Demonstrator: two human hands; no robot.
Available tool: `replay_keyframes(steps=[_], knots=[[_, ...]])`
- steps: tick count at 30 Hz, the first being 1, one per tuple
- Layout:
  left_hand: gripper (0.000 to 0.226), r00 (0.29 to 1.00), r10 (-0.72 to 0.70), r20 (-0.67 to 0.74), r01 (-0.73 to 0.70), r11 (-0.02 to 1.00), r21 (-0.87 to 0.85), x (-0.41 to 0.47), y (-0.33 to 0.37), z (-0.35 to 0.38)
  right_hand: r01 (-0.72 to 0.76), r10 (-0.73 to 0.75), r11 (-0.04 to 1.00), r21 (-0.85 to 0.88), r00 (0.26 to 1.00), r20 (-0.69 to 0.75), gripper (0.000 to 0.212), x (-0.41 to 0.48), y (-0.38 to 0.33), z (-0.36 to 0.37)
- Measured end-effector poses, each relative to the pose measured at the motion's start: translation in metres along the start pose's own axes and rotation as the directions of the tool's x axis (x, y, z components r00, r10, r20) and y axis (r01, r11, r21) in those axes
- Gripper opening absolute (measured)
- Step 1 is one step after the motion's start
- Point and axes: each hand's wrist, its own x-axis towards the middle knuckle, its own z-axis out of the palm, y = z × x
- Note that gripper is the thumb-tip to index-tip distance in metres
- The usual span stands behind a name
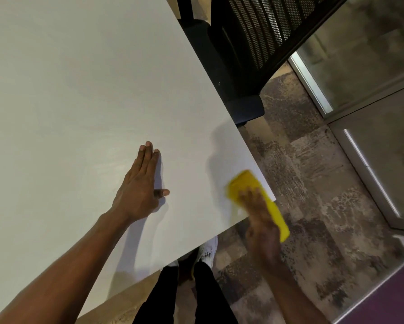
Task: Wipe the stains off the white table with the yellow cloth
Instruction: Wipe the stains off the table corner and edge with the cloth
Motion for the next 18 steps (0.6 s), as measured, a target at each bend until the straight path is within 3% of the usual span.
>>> replay_keyframes(steps=[2, 5, 9, 11, 15, 18], knots=[[0.11, 1.0, -0.001, 0.007, 0.001, 1.0, 0.001, 0.0, 0.0, 0.0, -0.149, 0.148, 0.989, 0.012, 0.967, -0.207, 0.082, 0.016, 0.018, -0.02], [0.11, 1.0, 0.003, 0.013, -0.004, 1.0, 0.008, 0.0, 0.0, -0.001, -0.051, 0.027, 0.996, -0.073, 0.953, -0.301, 0.088, 0.04, 0.027, -0.03], [0.111, 1.0, 0.001, 0.014, -0.001, 1.0, 0.003, 0.0, -0.001, -0.001, 0.101, -0.114, 0.991, -0.093, 0.981, -0.155, 0.1, 0.039, -0.025, 0.012], [0.111, 1.0, 0.004, 0.008, -0.004, 1.0, 0.01, 0.0, -0.001, 0.0, 0.192, -0.198, 0.977, -0.088, 0.978, -0.06, 0.094, 0.023, -0.057, 0.041], [0.102, 0.999, 0.046, 0.005, -0.046, 0.998, 0.035, 0.0, -0.005, -0.003, 0.473, -0.471, 0.88, -0.044, 0.88, 0.057, 0.049, -0.025, -0.097, 0.082], [0.086, 0.995, 0.101, -0.005, -0.101, 0.994, 0.041, -0.002, -0.011, -0.006, 0.597, -0.583, 0.798, -0.084, 0.8, 0.144, 0.045, -0.036, -0.085, 0.076]])
